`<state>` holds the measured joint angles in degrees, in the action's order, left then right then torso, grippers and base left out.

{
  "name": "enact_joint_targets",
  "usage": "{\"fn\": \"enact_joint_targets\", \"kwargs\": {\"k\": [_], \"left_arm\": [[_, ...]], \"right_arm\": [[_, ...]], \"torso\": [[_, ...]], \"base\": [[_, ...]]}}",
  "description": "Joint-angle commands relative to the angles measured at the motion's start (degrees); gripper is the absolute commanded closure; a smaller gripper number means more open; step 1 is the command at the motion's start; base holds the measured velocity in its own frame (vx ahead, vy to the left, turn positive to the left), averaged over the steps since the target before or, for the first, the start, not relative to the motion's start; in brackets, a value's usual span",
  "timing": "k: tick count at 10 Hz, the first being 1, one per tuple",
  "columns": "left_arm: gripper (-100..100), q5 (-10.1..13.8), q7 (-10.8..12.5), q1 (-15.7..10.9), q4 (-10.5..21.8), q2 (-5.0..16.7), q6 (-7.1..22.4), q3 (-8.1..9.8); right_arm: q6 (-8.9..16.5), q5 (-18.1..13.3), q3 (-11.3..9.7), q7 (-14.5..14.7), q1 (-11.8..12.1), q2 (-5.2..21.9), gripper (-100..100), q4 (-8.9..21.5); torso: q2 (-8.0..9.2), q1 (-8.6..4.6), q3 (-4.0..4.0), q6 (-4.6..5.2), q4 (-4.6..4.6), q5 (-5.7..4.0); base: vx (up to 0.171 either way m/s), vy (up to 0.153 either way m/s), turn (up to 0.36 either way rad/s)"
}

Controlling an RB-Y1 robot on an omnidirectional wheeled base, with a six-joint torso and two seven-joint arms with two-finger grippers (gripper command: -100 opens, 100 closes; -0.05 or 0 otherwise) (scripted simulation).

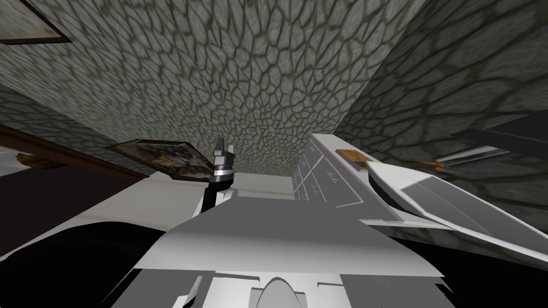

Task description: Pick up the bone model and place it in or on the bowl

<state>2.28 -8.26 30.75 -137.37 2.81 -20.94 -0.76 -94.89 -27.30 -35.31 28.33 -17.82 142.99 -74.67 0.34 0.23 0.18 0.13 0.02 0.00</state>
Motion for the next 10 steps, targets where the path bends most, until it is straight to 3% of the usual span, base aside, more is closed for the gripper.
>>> {"fn": "enact_joint_targets", "kwargs": {"k": [1, 3, 4, 5, 9, 10], "left_arm": [[0, 0.00, 0.00, 0.00, 0.00, 0.00, 0.00, 0.00], [0, 0.00, 0.00, 0.00, 0.00, 0.00, 0.00, 0.00], [0, 0.00, 0.00, 0.00, 0.00, 0.00, 0.00, 0.00], [0, 0.00, 0.00, 0.00, 0.00, 0.00, 0.00, 0.00], [0, 0.00, 0.00, 0.01, 0.00, 0.00, 0.00, 0.00], [0, 0.00, 0.00, 0.01, 0.00, 0.00, 0.00, 0.00]], "right_arm": [[-2.86, 0.25, -1.01, -0.31, -0.38, 1.24, 100, -1.16], [-4.87, 0.31, -1.16, -0.35, -0.37, 1.49, 100, -1.29], [-4.06, 0.24, -0.58, -0.33, 0.17, 1.12, 100, -0.73], [-4.39, 0.25, -0.53, -0.35, 0.22, 1.14, -100, -0.68], [-4.36, 0.25, -0.53, -0.35, 0.21, 1.15, -100, -0.69], [-4.36, 0.25, -0.53, -0.35, 0.21, 1.15, 0, -0.69]], "torso": [[0.00, 0.00, 0.00, 0.00, 0.00, 0.00], [-0.12, -0.03, -0.07, -0.02, -0.03, -0.01], [-0.23, -0.05, -0.14, -0.05, -0.06, -0.01], [-0.33, -0.09, -0.20, -0.07, -0.10, -0.03], [-0.44, -0.12, -0.28, -0.07, -0.13, -0.04], [-0.45, -0.12, -0.28, -0.07, -0.14, -0.04]], "base": [[-0.065, 0.010, -0.017], [-0.023, 0.007, -0.006], [-0.007, 0.002, -0.004], [0.000, 0.000, 0.000], [0.000, 0.000, 0.000], [0.000, 0.000, 0.000]]}}
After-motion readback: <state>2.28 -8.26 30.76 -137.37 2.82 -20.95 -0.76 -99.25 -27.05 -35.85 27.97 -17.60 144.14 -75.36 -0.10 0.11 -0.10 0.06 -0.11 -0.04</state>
